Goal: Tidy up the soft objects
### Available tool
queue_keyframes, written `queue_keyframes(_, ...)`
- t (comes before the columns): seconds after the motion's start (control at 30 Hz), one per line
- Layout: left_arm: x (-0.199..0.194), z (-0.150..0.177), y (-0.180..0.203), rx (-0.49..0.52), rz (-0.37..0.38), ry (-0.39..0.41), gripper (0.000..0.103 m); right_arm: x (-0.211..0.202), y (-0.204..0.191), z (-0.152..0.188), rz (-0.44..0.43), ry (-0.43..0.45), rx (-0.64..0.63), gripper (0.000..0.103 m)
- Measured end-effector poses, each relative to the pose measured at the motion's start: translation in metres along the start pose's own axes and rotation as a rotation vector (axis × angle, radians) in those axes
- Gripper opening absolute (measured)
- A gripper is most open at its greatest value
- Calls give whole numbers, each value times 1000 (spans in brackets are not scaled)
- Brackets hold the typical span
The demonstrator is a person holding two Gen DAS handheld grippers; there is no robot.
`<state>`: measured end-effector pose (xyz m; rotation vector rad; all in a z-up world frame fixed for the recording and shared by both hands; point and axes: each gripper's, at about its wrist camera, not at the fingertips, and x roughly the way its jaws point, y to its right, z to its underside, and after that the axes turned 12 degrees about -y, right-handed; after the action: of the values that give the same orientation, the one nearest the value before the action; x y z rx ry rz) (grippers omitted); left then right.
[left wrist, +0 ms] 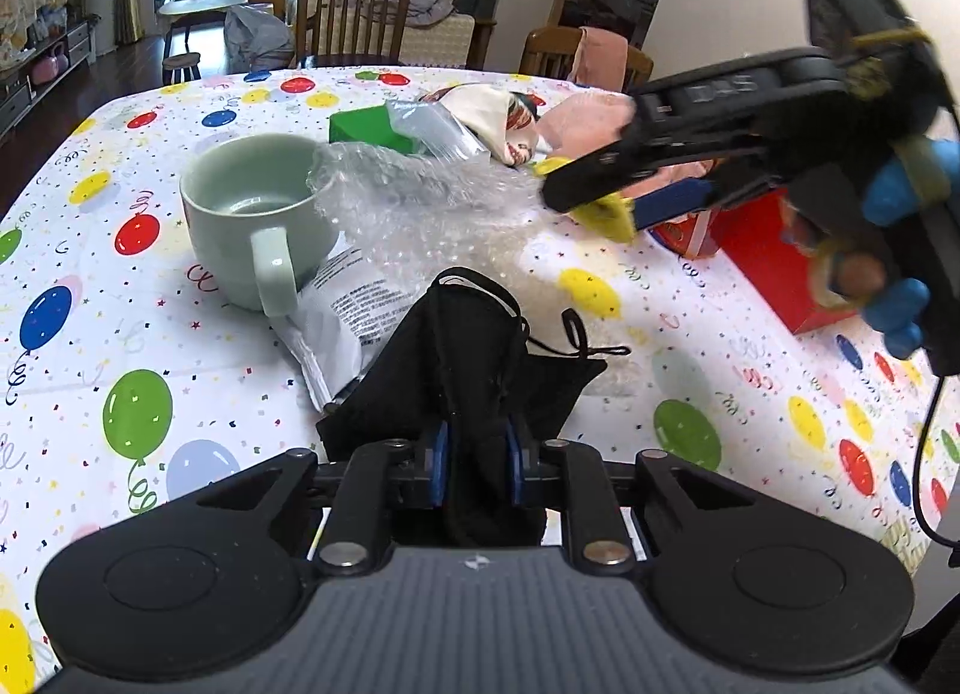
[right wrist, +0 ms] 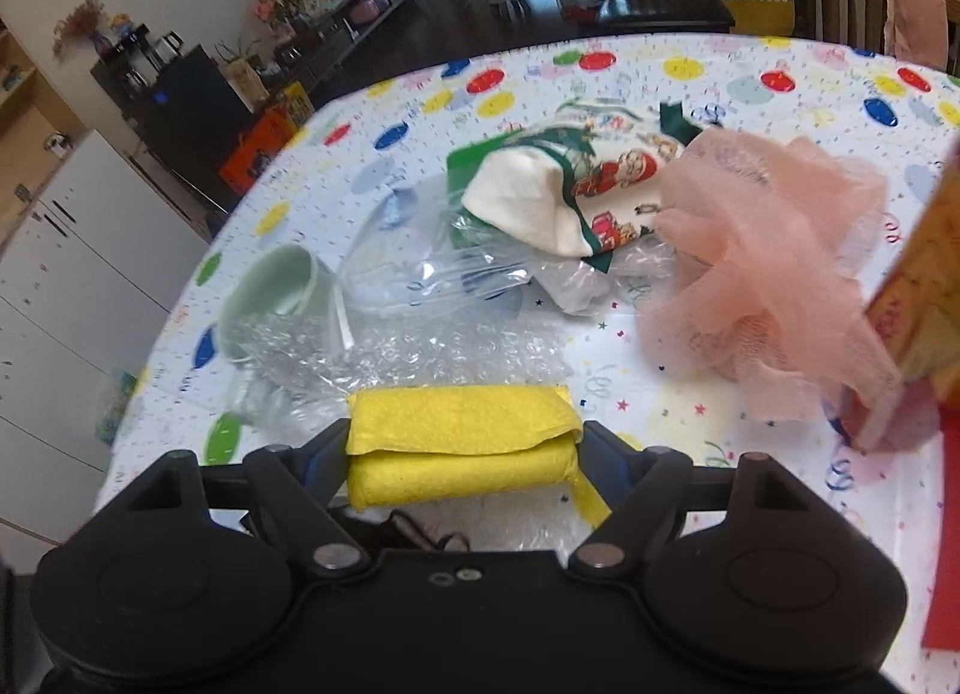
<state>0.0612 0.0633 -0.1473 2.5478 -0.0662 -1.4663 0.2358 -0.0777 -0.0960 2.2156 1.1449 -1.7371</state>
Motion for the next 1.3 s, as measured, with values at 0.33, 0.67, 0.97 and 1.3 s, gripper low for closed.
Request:
queue_keyframes(0.33, -27, -4, 12, -17, 40, 32, 19, -61, 1, 36, -35, 33, -30, 79)
queue_keyframes(0.67, -52, -20, 41, -8, 78, 92, 19, -113, 13, 68, -90, 61, -79, 79)
queue_keyframes(0.97, -57, -46, 78, 22, 112, 140, 19, -130, 21, 94, -104, -17, -242, 79)
queue_keyframes(1.3, -25, -63, 127, 100, 168, 97, 19, -108, 55, 120, -131, -82, -185, 79)
